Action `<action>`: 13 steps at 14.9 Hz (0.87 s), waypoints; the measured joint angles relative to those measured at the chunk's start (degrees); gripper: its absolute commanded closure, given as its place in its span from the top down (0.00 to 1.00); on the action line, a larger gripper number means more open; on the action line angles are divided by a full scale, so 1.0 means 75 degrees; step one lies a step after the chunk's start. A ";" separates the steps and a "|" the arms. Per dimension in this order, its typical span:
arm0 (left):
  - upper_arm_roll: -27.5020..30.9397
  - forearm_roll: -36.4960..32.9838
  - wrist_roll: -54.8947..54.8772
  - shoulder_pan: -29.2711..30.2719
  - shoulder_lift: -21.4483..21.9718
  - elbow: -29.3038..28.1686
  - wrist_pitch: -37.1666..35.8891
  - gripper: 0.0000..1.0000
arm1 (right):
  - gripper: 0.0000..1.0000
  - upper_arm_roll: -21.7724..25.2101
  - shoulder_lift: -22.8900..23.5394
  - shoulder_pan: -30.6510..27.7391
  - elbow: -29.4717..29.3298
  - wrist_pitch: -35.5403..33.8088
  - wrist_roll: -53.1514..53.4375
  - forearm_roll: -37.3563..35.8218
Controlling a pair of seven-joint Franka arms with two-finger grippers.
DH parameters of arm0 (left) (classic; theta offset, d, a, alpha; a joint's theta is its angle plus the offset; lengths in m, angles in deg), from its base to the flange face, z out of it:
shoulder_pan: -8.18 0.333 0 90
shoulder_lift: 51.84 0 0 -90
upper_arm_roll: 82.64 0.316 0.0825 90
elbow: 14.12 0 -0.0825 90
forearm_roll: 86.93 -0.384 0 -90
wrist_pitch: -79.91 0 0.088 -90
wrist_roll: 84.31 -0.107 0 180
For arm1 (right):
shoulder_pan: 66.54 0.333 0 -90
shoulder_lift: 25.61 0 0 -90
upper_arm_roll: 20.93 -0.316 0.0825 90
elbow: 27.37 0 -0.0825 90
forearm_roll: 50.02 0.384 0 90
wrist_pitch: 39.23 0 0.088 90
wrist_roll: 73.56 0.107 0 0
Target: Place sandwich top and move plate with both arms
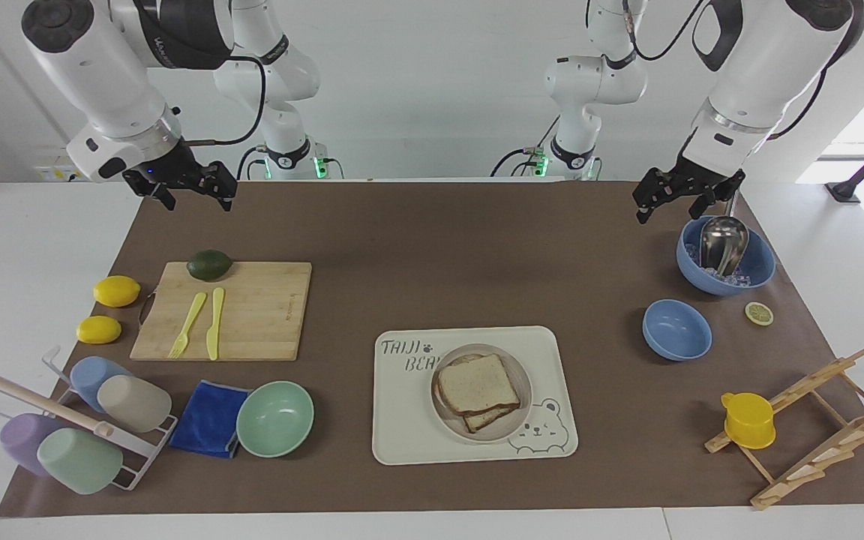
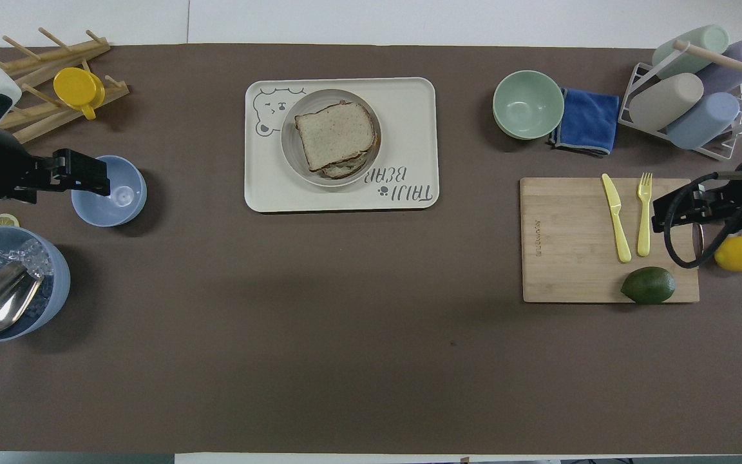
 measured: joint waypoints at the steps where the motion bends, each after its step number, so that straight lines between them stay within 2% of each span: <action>1: 0.0001 -0.0003 0.0000 0.0006 0.0009 -0.0002 -0.0103 1.00 | 1.00 0.0000 0.0000 0.0000 0.0000 0.0000 0.0000 0.0000; 5: -0.0001 -0.0007 -0.0031 0.0130 0.0153 -0.0013 -0.0565 1.00 | 1.00 0.0000 0.0000 0.0000 0.0000 0.0000 0.0000 0.0000; 13: -0.0032 -0.0007 -0.0230 0.0136 0.0212 -0.0135 -0.0574 1.00 | 1.00 0.0000 0.0000 0.0000 0.0000 0.0000 0.0000 0.0000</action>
